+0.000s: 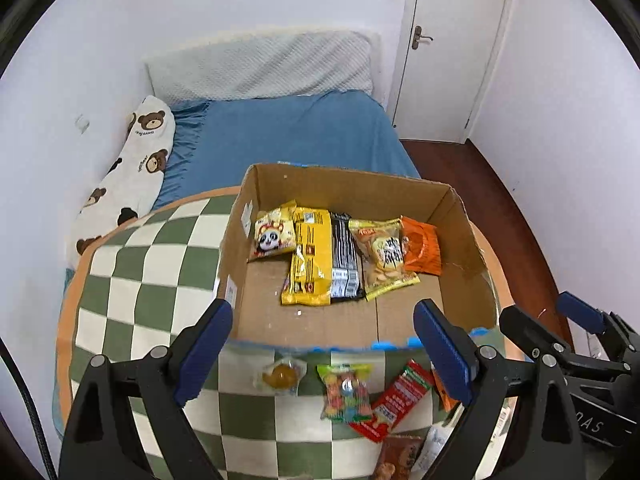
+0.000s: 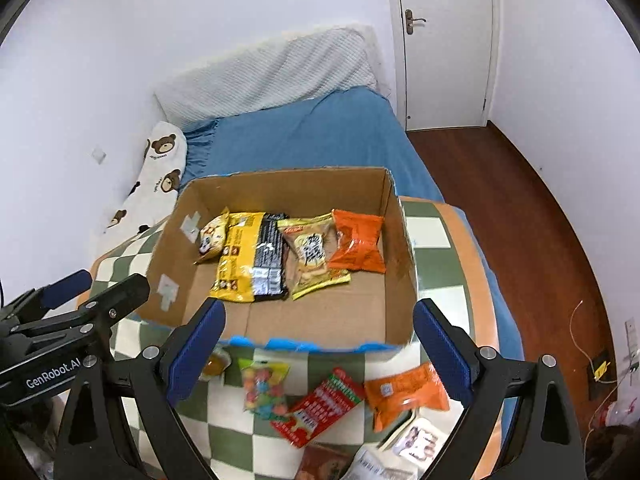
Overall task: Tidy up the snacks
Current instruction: 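Withdraw both tools from the box toward the remaining snacks, then grasp the red candy stick pack with the left tool while the right grasps the Franzzi box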
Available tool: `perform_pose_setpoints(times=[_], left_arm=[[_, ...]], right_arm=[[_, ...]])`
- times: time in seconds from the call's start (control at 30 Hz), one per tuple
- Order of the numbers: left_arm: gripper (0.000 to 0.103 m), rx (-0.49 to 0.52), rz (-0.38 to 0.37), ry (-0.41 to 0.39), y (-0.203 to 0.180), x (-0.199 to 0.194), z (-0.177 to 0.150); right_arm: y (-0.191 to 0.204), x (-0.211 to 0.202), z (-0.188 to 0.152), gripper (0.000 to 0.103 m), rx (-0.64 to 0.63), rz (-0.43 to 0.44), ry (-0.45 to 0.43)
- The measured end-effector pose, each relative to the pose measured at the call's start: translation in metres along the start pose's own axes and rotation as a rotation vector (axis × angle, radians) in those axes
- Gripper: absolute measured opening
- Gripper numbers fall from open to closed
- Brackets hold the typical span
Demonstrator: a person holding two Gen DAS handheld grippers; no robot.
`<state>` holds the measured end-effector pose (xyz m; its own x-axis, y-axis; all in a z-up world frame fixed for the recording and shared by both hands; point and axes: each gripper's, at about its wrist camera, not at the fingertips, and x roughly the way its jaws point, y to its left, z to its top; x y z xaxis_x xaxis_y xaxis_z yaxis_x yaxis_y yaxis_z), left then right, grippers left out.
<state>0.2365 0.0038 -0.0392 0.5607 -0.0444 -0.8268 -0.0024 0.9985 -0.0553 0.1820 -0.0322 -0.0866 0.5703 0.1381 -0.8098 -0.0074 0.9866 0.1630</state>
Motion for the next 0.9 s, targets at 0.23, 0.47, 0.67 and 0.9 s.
perform_pose_setpoints(times=[0.23,0.47,0.67,0.9], left_arm=[[0.093,-0.001,0.005,0.078,0.001,-0.001,-0.044],[0.093,0.218,0.069,0.236,-0.043,0.064,-0.098],[0.093,0.456,0.019,0.404,-0.107,0.142,-0.128],[0.083,0.697,0.023,0.532,-0.157,0.208,-0.160]], right_arm=[[-0.021,-0.010,-0.042,0.097,0.069,0.041,0.071],[-0.084,0.034,-0.107,0.062,0.227,0.031,0.256],[-0.146,0.069,-0.146,0.063,0.390,0.017,0.354],[-0.147,0.106,-0.158,0.070,0.021,-0.051,0.522]])
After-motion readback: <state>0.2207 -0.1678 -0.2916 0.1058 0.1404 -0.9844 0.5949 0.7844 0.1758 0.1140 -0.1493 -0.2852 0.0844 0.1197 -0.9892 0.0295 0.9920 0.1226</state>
